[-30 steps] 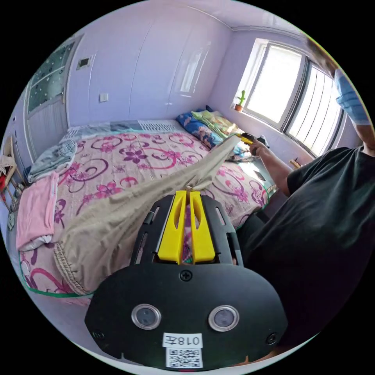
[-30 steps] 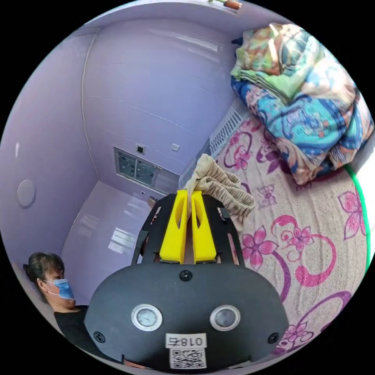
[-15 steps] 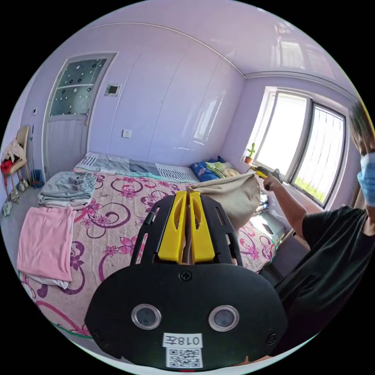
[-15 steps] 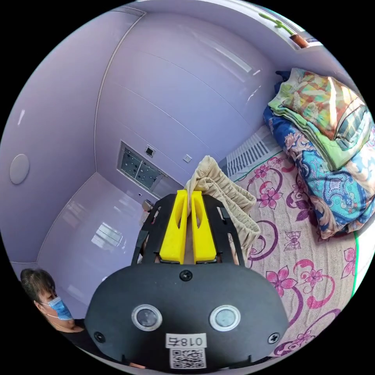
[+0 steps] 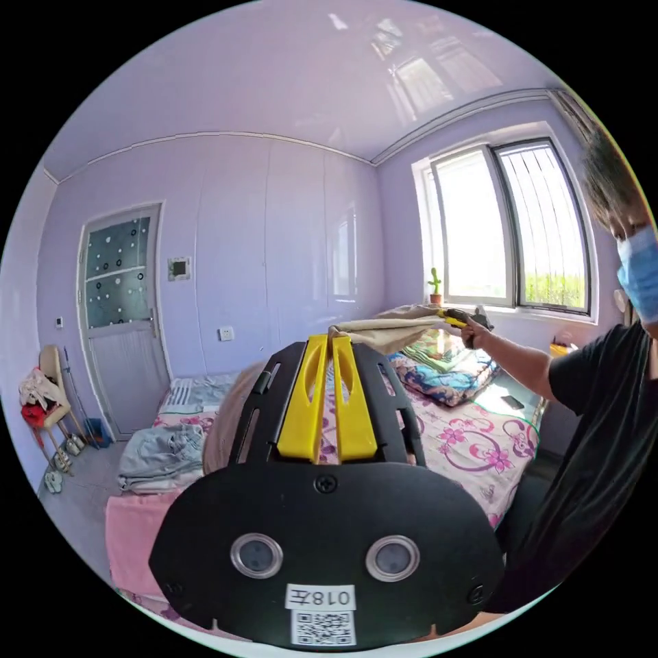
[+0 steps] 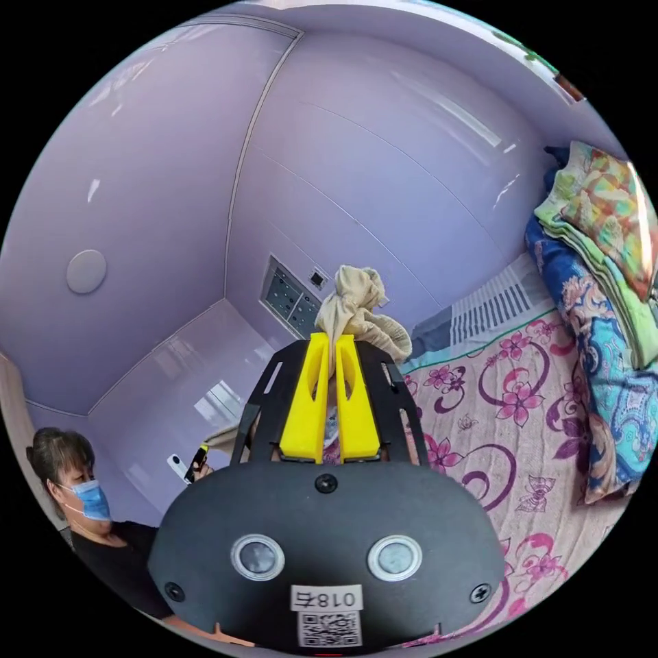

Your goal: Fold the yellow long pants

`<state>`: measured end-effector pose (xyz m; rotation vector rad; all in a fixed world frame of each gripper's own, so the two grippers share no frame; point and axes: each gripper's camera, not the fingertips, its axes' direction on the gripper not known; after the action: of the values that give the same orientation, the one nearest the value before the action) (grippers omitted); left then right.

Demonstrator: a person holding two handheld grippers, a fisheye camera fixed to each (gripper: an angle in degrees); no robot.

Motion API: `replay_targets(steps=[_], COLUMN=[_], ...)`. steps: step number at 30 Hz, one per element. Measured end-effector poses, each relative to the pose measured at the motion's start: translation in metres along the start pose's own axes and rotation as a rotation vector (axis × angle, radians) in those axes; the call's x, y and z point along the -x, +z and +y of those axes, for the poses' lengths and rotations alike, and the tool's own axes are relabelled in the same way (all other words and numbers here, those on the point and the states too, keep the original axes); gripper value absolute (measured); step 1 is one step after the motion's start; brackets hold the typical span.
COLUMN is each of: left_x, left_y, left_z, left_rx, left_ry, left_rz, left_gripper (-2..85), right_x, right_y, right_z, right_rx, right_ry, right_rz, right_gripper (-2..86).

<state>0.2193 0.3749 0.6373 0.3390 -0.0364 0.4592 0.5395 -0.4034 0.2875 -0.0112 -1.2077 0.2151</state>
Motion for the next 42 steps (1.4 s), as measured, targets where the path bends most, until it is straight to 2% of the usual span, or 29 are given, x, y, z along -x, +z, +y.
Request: replay_targets(steps=[4, 6, 8, 11, 14, 19, 22, 25, 30, 33, 39, 42], left_x=[-0.047, -0.079, -0.104, -0.136, -0.126, -0.122, -0.119, -0.078, 0.088, 0.154, 0.207, 0.210], left_y=[0.067, 0.119, 0.154, 0.188, 0.191, 0.185, 0.202, 0.190, 0.144, 0.171, 0.239, 0.248], left_z=[0.102, 0.180, 0.226, 0.259, 0.249, 0.213, 0.231, 0.246, 0.277, 0.287, 0.280, 0.267], left_rx=[0.243, 0.432, 0.580, 0.754, 0.740, 0.701, 0.817, 0.728, 0.344, 0.302, 0.386, 0.410], left_ry=[-0.071, -0.191, -0.242, -0.198, -0.246, -0.184, -0.237, -0.426, -1.056, -1.239, -1.386, -1.377], left_rz=[0.165, 0.278, 0.319, 0.307, 0.310, 0.335, 0.433, 0.502, 0.120, 0.031, -0.055, -0.058], left_gripper=[-0.9, -0.9, -0.9, -0.9, -0.8, 0.4, 6.8, 12.8, 18.1, 21.7, 22.5, 21.9], right_x=[-0.109, -0.154, -0.199, -0.224, -0.225, -0.207, -0.234, -0.257, -0.262, -0.266, -0.274, -0.278], right_y=[-0.086, -0.131, -0.183, -0.213, -0.219, -0.225, -0.234, -0.240, -0.238, -0.232, -0.225, -0.224], right_z=[0.084, 0.136, 0.204, 0.244, 0.234, 0.205, 0.218, 0.241, 0.245, 0.241, 0.235, 0.233], right_rx=[-0.012, -0.038, -0.079, -0.087, -0.080, -0.023, 0.044, 0.032, -0.026, -0.044, -0.060, -0.054], right_ry=[0.079, 0.176, 0.350, 0.453, 0.421, 0.303, 0.431, 0.552, 0.563, 0.581, 0.607, 0.604], right_rz=[0.062, 0.151, 0.309, 0.380, 0.359, 0.390, 0.507, 0.477, 0.488, 0.513, 0.552, 0.554], right_gripper=[0.4, 0.4, 0.4, 0.4, 0.4, 0.5, 0.7, 1.0, 1.1, 1.0, 0.9, 0.9])
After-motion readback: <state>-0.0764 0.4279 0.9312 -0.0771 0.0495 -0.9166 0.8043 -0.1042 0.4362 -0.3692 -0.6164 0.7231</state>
